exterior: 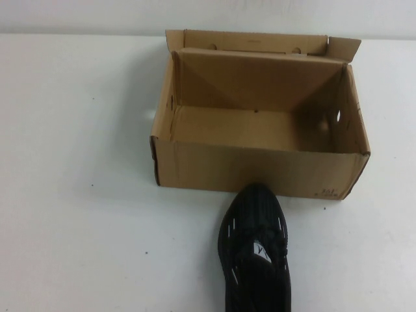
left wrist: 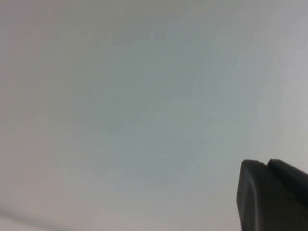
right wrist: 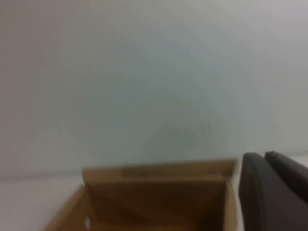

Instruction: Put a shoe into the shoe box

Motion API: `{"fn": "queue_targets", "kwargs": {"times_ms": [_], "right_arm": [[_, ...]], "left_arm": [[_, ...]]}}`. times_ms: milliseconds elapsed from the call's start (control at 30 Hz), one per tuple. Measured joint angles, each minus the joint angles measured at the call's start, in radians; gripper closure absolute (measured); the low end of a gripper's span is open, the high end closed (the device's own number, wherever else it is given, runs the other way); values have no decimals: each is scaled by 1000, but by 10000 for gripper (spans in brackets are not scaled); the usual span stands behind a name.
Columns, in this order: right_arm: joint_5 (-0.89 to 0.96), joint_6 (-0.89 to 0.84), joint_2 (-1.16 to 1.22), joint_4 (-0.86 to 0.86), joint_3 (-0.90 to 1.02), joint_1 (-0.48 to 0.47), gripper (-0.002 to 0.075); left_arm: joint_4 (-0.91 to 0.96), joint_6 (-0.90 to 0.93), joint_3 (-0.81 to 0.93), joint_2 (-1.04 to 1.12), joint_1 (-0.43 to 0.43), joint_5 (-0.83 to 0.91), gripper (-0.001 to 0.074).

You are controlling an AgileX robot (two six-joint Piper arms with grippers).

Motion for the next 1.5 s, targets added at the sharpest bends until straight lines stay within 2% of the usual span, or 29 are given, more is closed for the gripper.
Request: {"fn": "queue_targets", "kwargs": {"times_ms": [167, 333, 433, 567, 667, 733, 867, 1000, 1100, 1233, 1333, 1500], "right_arm": [[155, -97, 115, -20, -2, 0, 742], [328, -139, 200, 88, -2, 0, 742], [453, -253, 280, 182, -14, 0, 742], [644, -474, 427, 296, -94, 0, 742], [707, -547, 522, 313, -169, 25, 742], [707, -585, 571, 313, -208, 77, 742], [705, -594, 669, 228, -247, 264, 742], [682, -458, 757, -26, -256, 477, 742], [625, -392, 801, -147, -262, 589, 742], [527, -368, 845, -207, -265, 684, 733], [494, -371, 881, -212, -265, 709, 664], [478, -410, 928, -184, -265, 714, 438]], "left_arm": [[13, 7, 0, 53, 0, 233, 738], [-1, 13, 0, 61, 0, 391, 738], [-25, 71, 0, 63, 0, 488, 738], [-188, 342, 0, 65, 0, 565, 738], [-369, 548, -2, 80, 0, 608, 738], [-475, 643, -7, 113, 0, 645, 738], [-618, 789, -47, 199, 0, 745, 738], [-646, 854, -132, 278, 0, 853, 738], [-645, 864, -206, 328, 0, 919, 738], [-648, 872, -275, 377, 0, 969, 738], [-652, 873, -290, 403, 0, 991, 738], [-666, 875, -290, 414, 0, 1025, 738]]}}
